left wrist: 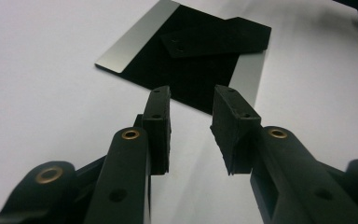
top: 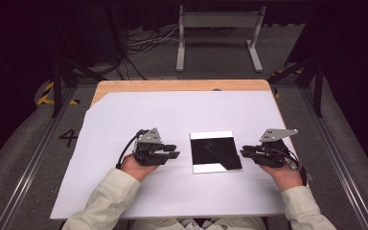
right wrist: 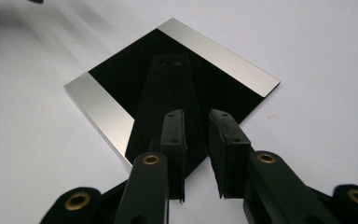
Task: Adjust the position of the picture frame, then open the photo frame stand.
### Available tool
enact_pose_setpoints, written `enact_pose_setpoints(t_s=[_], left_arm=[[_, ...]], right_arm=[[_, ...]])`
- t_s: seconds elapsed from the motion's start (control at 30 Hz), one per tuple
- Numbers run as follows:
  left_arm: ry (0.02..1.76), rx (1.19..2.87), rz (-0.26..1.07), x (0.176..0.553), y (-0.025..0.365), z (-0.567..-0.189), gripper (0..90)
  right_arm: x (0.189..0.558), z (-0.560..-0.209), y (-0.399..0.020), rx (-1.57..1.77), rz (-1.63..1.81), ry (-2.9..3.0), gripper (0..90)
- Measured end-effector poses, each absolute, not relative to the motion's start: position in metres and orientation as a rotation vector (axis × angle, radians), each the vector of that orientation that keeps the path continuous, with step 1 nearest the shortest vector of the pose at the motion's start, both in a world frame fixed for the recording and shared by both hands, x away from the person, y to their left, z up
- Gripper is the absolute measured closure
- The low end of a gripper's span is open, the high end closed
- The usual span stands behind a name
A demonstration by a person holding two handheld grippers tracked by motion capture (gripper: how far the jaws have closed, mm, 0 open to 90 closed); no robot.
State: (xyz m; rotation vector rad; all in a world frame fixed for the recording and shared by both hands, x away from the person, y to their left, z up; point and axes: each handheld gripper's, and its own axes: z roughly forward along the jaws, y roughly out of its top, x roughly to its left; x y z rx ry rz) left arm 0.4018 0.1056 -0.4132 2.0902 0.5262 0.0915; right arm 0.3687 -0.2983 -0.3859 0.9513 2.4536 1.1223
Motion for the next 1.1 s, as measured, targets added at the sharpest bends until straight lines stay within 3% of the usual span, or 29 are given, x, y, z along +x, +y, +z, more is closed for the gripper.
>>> enact_pose_setpoints(t_s=[0.17, 0.4, 1.1], left_arm=[[0.569, 2.062, 0.109, 0.406, 0.113, -0.413, 65.8], [0.598, 2.039, 0.141, 0.41, 0.125, -0.411, 64.6], [0.622, 2.033, 0.149, 0.413, 0.131, -0.413, 62.5]], right_arm=[[0.367, -0.385, -0.297, 0.927, 1.116, 2.472, 72.2], [0.365, -0.386, -0.294, 0.894, 1.095, 2.503, 58.6], [0.36, -0.401, -0.284, 0.893, 0.867, 2.686, 61.3]])
